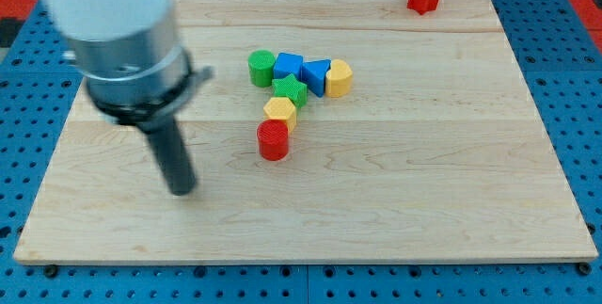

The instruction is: Move the red circle towards center right

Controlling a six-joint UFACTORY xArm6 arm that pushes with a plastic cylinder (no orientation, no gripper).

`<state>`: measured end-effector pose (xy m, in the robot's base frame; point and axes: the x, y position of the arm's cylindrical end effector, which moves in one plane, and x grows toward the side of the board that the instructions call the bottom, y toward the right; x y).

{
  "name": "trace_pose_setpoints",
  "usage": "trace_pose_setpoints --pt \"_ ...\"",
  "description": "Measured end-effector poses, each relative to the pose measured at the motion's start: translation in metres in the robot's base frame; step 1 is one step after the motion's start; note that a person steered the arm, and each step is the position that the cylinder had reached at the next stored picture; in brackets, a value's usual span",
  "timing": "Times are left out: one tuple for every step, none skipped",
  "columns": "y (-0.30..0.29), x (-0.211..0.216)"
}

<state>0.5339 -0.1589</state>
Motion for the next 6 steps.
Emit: trace_pose_setpoints --pt "-0.037 -0.031" --pt "-0.026 -0.063" --pt "0.008 -0.071" --pt "0.043 -0.060" --pt "0.084 -0.048" --pt "0.128 -0.047"
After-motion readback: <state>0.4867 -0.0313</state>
